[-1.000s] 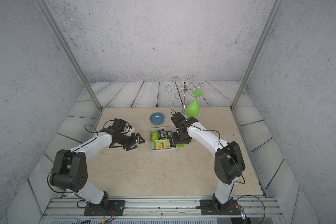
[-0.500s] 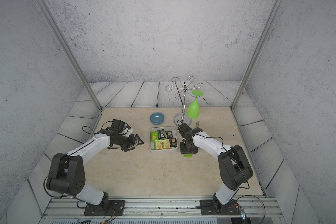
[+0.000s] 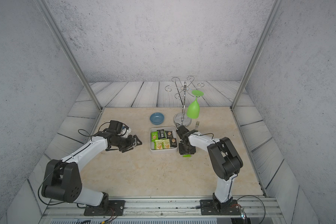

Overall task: Take the cookies out of the storage box
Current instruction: Place the cookie at the center of the board.

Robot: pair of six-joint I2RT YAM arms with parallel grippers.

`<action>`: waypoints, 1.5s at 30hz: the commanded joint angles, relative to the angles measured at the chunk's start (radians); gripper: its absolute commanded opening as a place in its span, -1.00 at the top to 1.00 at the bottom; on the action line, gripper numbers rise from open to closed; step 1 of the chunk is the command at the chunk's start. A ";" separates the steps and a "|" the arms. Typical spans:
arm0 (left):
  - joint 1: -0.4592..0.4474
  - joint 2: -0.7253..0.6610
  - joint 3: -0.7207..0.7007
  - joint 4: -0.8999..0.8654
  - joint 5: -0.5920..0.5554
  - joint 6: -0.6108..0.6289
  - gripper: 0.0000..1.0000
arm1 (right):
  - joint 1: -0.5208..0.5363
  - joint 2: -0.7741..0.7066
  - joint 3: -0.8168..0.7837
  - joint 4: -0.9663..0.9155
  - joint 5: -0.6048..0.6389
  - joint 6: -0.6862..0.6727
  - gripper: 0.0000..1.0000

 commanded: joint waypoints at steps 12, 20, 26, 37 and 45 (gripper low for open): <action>0.004 -0.048 -0.021 -0.025 -0.021 0.019 -0.59 | -0.003 0.036 -0.010 -0.002 0.030 0.008 0.00; 0.006 -0.055 -0.025 -0.026 -0.020 0.020 -0.59 | -0.002 0.030 -0.005 -0.015 0.021 0.012 -0.16; 0.007 -0.053 -0.026 -0.025 -0.017 0.023 -0.60 | -0.003 -0.002 0.005 -0.038 0.030 0.015 -0.20; 0.018 -0.025 -0.036 -0.008 -0.007 0.030 -0.59 | -0.003 -0.108 0.112 -0.172 0.050 0.000 -0.20; 0.023 -0.003 -0.037 0.005 0.010 0.031 -0.60 | 0.008 -0.124 0.230 -0.181 -0.133 0.008 -0.11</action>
